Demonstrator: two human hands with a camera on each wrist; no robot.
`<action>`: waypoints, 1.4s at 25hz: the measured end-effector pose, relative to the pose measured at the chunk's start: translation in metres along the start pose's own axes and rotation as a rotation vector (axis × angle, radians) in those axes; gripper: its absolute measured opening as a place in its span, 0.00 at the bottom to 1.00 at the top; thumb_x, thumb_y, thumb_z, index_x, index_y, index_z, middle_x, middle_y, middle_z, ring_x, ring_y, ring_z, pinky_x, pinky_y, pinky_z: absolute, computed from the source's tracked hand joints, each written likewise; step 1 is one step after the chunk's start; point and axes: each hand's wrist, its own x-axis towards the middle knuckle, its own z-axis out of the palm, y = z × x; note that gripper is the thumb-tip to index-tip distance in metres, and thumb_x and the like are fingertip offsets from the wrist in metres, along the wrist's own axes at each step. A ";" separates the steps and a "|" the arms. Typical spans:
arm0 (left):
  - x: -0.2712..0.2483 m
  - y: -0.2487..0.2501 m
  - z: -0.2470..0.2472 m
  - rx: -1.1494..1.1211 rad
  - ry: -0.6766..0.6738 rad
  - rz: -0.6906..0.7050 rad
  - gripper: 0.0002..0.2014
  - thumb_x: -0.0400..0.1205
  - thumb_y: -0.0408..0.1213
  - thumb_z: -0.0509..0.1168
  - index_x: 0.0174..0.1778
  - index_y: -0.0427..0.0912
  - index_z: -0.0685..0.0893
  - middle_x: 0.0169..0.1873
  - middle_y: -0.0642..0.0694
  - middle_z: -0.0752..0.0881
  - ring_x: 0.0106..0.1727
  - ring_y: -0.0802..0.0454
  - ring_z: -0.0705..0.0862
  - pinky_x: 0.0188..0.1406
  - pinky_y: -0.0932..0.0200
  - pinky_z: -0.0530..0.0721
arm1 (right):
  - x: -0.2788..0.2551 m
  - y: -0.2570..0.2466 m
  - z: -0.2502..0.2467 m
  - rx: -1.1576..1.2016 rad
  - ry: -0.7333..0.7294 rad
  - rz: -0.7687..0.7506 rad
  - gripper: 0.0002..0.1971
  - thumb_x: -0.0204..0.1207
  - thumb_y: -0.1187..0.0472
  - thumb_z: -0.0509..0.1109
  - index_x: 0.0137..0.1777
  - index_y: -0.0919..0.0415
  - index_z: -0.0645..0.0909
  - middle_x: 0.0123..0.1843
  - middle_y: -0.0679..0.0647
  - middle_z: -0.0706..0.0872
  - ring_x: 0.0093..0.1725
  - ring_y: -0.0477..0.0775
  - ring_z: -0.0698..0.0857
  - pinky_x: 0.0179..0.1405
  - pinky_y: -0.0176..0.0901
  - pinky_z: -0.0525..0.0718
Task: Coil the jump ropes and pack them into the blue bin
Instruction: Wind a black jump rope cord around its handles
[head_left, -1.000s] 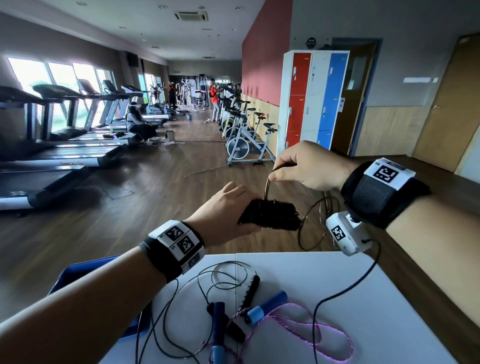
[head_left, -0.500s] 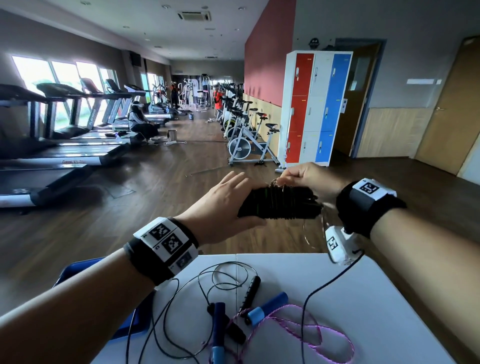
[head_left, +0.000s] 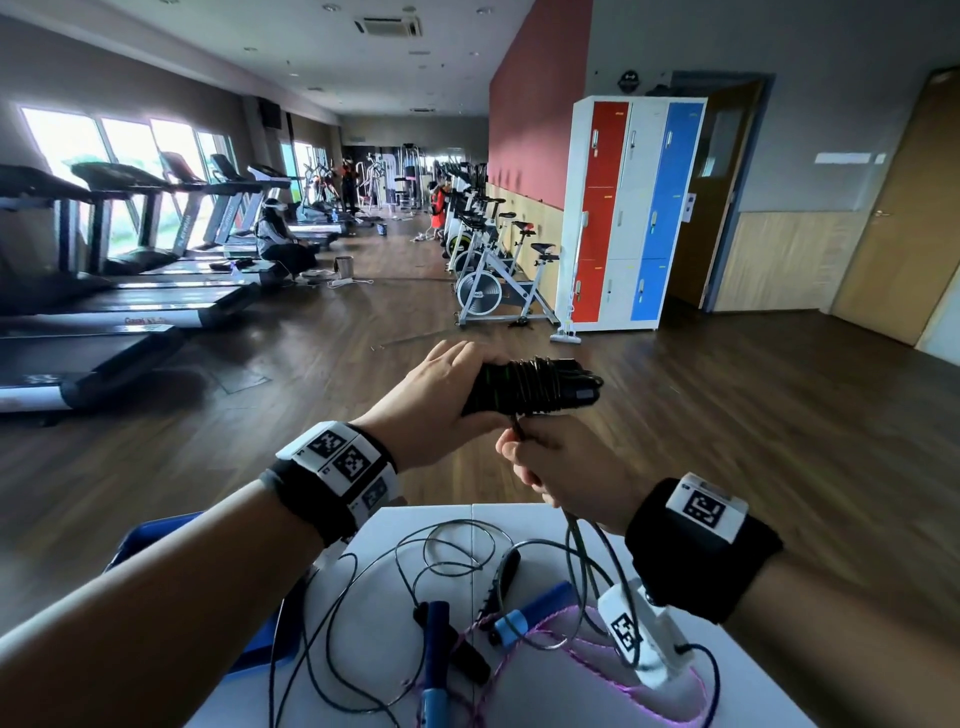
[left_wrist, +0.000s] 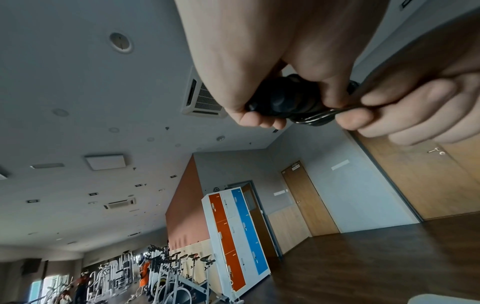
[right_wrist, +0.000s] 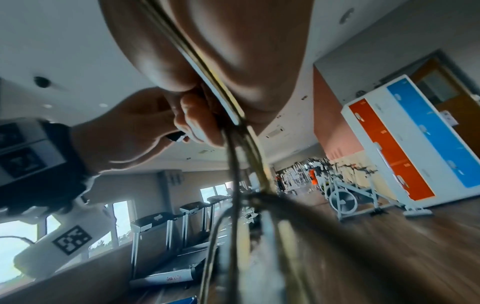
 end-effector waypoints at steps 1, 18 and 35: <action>0.001 0.001 -0.001 0.009 -0.010 -0.010 0.30 0.77 0.58 0.72 0.69 0.44 0.77 0.60 0.49 0.83 0.63 0.49 0.77 0.63 0.55 0.76 | -0.002 -0.004 -0.002 -0.061 -0.010 0.003 0.10 0.85 0.62 0.64 0.47 0.70 0.80 0.28 0.50 0.78 0.24 0.47 0.72 0.20 0.37 0.71; -0.002 0.005 0.006 0.107 -0.073 0.092 0.28 0.74 0.50 0.79 0.67 0.48 0.78 0.54 0.53 0.85 0.58 0.50 0.75 0.55 0.55 0.79 | 0.020 -0.073 -0.074 -0.520 -0.190 -0.090 0.11 0.89 0.61 0.63 0.49 0.62 0.85 0.27 0.44 0.76 0.21 0.42 0.73 0.23 0.34 0.69; -0.011 0.016 0.002 -0.023 0.021 0.272 0.24 0.80 0.53 0.74 0.66 0.41 0.82 0.53 0.49 0.87 0.51 0.45 0.80 0.50 0.46 0.84 | 0.060 -0.084 -0.102 -1.251 -0.029 -0.490 0.20 0.73 0.33 0.73 0.39 0.50 0.79 0.35 0.45 0.82 0.37 0.51 0.79 0.34 0.47 0.76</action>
